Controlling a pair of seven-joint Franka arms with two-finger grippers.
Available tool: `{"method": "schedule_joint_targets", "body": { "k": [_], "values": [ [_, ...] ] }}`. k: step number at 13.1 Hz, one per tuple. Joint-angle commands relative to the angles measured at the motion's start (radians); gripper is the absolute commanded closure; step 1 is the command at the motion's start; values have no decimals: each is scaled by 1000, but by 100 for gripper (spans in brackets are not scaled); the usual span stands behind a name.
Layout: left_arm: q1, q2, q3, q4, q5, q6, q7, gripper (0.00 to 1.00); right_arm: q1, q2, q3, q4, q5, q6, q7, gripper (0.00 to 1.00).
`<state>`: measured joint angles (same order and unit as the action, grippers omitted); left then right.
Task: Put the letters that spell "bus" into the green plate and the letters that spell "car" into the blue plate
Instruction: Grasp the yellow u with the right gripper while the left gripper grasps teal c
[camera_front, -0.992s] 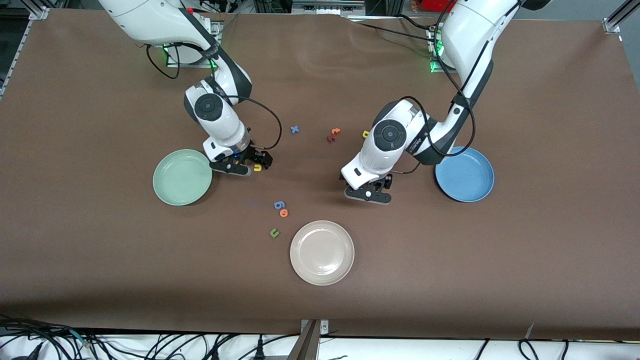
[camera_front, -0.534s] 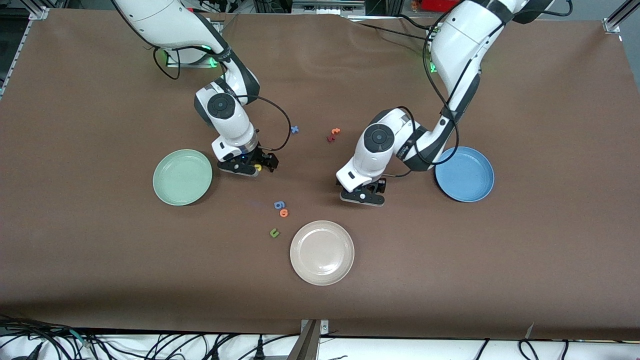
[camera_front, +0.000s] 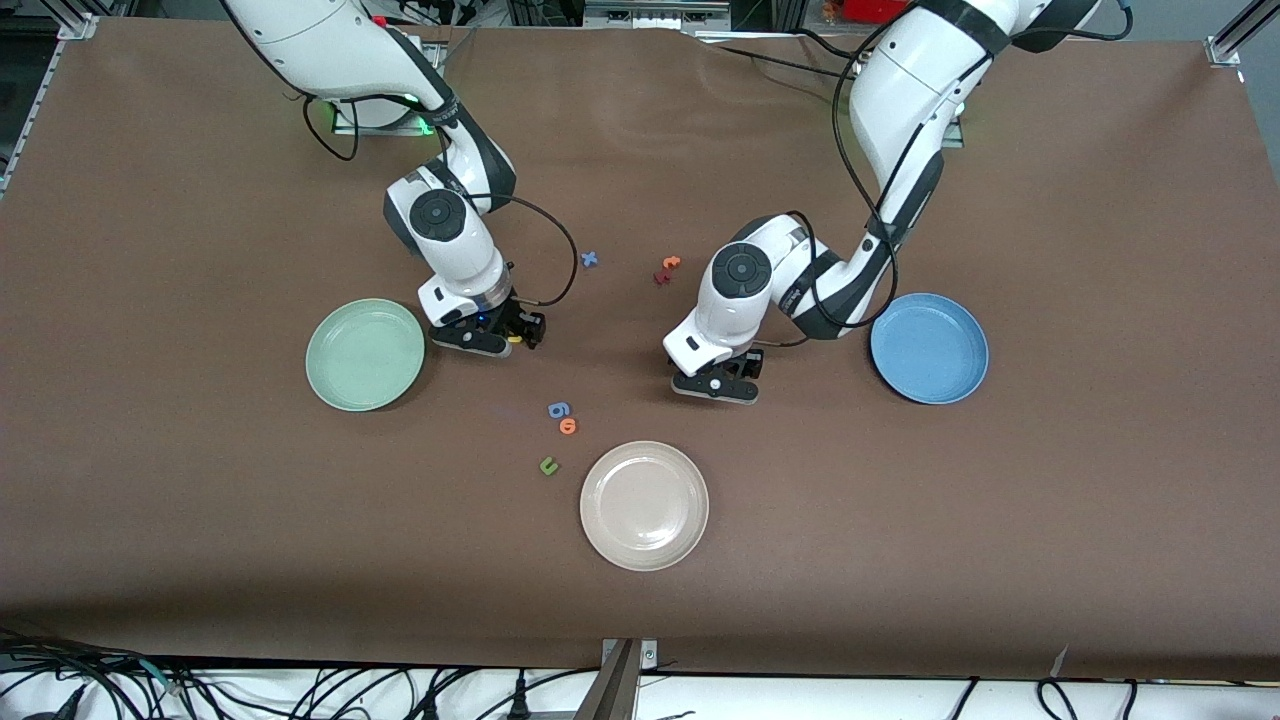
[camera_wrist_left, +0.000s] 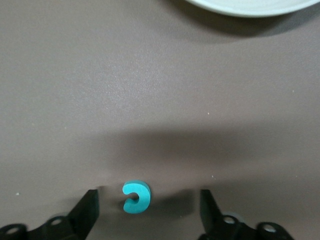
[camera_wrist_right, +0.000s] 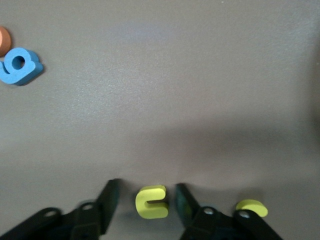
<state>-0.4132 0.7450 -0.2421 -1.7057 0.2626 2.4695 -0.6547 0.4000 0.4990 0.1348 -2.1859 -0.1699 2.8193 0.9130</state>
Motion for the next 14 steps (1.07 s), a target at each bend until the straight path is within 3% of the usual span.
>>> {"method": "schedule_joint_targets", "body": {
  "k": [1, 4, 7, 11, 14],
  "values": [
    [-9, -6, 6, -11, 35, 11, -28, 26, 14, 15, -11, 9, -22, 8, 15, 69],
    [-9, -1, 6, -9, 35, 11, -26, 39, 14, 18, -12, 9, -22, 5, 15, 88],
    [-6, 1, 7, -8, 35, 11, -17, 47, 6, -6, -24, 12, -20, -41, 14, 90],
    [-4, 2, 7, -8, 35, 11, -14, 59, 3, -95, -32, 105, -20, -332, -6, 90],
    [-3, 7, 7, -8, 40, 11, -13, 65, -3, -140, -127, 167, 1, -533, -211, 90]
  ]
}}
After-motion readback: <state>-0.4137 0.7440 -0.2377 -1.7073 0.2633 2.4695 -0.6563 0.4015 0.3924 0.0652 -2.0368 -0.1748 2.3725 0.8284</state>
